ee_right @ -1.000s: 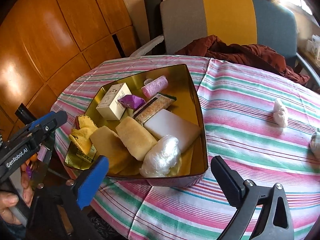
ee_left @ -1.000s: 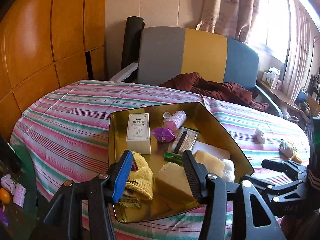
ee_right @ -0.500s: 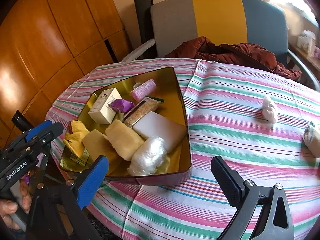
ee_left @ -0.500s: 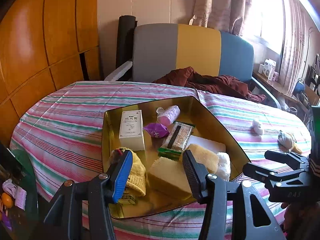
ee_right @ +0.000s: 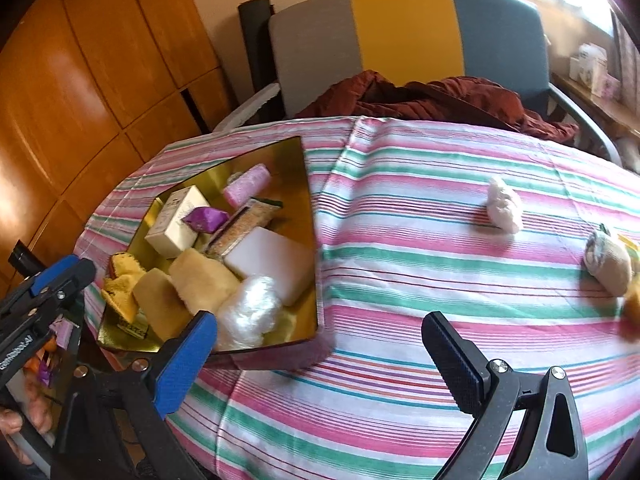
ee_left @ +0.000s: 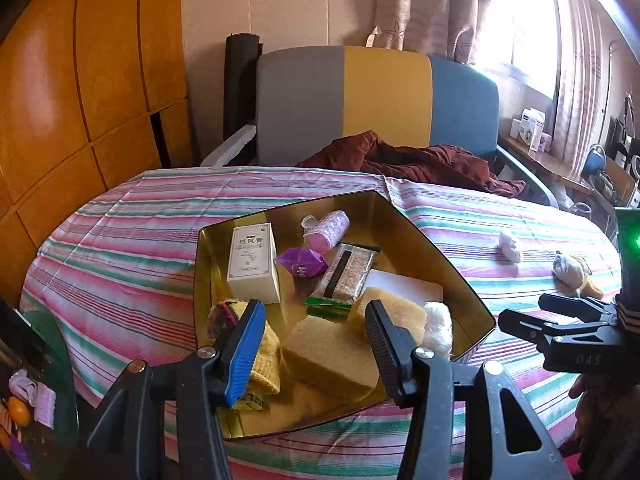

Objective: Organize objects
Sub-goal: 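Withdraw both grippers from the tray toward the remaining items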

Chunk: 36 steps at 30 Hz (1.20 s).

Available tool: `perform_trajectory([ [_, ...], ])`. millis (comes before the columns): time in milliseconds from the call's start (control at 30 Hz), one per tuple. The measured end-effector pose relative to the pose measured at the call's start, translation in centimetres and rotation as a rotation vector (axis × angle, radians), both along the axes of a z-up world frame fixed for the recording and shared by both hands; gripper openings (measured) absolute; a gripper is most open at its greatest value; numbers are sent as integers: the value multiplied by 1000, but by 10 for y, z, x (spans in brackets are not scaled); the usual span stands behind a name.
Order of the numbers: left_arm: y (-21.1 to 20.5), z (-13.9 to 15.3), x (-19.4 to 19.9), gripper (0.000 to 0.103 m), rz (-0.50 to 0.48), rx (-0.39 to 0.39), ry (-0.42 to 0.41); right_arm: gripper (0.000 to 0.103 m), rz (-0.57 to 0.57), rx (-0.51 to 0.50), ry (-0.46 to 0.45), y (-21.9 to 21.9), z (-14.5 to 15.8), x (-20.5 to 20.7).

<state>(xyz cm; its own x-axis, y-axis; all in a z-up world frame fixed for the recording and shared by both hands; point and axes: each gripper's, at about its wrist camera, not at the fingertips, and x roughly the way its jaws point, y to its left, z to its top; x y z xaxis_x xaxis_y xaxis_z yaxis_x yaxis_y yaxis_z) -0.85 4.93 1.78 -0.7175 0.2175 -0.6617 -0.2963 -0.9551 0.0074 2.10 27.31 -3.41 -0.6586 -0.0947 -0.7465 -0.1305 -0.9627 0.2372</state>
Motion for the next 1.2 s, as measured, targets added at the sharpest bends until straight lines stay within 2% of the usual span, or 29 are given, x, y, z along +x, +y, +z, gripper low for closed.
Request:
perform_trajectory([
  [367, 28, 14, 3, 53, -75, -32, 46, 103, -107, 35, -45, 51, -6, 14],
  [700, 65, 27, 12, 53, -183, -60, 85, 103, -197, 97, -35, 109, 15, 28],
  [967, 95, 27, 17, 53, -256, -93, 90, 103, -274, 156, -40, 158, 24, 40],
  [1200, 121, 23, 17, 53, -313, -128, 84, 103, -346, 167, -51, 200, 21, 52],
])
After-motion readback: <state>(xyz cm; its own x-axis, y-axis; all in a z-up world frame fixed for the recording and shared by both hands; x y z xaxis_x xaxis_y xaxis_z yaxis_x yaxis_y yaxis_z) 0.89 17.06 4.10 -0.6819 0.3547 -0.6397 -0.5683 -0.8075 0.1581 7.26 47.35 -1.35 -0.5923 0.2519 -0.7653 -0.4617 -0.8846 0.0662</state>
